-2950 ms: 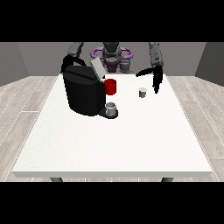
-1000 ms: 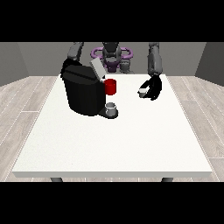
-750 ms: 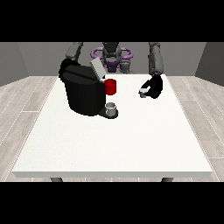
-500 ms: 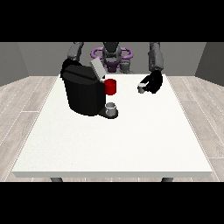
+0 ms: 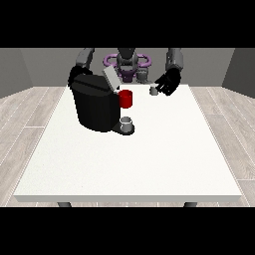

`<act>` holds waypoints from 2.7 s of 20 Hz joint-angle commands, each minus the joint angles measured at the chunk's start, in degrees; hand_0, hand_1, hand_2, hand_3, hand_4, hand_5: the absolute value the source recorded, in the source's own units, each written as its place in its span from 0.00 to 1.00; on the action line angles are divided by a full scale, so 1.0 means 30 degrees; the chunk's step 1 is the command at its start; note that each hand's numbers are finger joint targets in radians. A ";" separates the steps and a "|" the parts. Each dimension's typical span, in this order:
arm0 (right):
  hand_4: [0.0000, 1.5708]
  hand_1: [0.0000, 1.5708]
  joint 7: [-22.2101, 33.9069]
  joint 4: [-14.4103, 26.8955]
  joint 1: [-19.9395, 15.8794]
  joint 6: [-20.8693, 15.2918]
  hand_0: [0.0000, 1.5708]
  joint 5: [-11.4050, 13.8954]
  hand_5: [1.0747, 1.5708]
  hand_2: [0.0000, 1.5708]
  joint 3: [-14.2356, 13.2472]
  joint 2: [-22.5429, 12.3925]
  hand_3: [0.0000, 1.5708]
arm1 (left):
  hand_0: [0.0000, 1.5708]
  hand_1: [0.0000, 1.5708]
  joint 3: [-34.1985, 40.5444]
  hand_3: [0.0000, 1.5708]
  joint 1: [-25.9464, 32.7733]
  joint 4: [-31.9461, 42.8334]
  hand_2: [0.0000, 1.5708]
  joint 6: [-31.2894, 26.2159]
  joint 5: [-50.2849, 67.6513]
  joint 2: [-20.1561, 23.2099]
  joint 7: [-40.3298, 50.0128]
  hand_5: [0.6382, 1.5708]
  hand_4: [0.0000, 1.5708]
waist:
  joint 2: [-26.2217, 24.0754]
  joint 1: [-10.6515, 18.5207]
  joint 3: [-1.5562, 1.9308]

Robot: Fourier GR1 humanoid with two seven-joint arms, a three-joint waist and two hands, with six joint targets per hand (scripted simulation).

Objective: Insert the coffee pod into the coffee machine and close the lid

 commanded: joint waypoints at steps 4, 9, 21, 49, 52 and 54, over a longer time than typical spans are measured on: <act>0.32 0.00 0.0445 -0.1157 -0.0975 0.0054 0.00 0.0038 1.00 0.00 0.0670 0.0331 0.00 | 0.79 0.79 0.1312 0.82 -0.2001 0.0439 0.84 -0.0128 0.0197 0.1315 -0.0585 1.00 0.36 | 0.1585 -0.1445 -0.0014; 0.33 0.00 -0.0497 -0.0396 -0.0893 0.0135 0.00 0.0030 1.00 0.00 0.0382 0.0196 0.00 | 0.80 0.80 0.1305 0.81 -0.3850 -0.0274 0.84 -0.1603 0.0150 0.1767 0.0580 1.00 0.34 | 0.1247 -0.1386 -0.0003; 0.35 0.00 0.0081 -0.1296 -0.2975 -0.1041 0.00 0.1038 1.00 0.00 0.0704 0.0330 0.00 | 0.80 0.80 0.2422 0.80 -0.7569 0.0222 0.84 -0.1437 0.0408 0.2098 0.2077 1.00 0.33 | 0.3501 -0.2576 0.0001; 0.28 0.00 0.0666 -0.2369 -0.2103 -0.0439 0.00 0.0023 1.00 0.00 0.0248 -0.0078 0.00 | 0.76 0.76 0.2274 0.76 -0.8055 0.1354 0.81 -0.2162 -0.0325 0.1849 0.1737 1.00 0.33 | 0.3215 -0.2983 -0.0003; 0.29 0.00 0.0169 -0.1995 -0.2779 -0.0308 0.00 -0.0247 1.00 0.00 -0.0222 -0.0307 0.00 | 0.74 0.74 0.2378 0.75 -0.8680 0.1389 0.79 -0.1901 -0.0545 0.2203 0.1998 1.00 0.32 | 0.4349 -0.3034 0.0001; 0.28 0.00 -0.0063 -0.1887 -0.2030 -0.0368 0.00 -0.0040 1.00 0.00 0.0030 -0.0121 0.00 | 0.75 0.75 0.2285 0.76 -0.8441 0.1564 0.79 -0.2099 -0.0553 0.1689 0.2606 1.00 0.31 | 0.3690 -0.3104 0.0002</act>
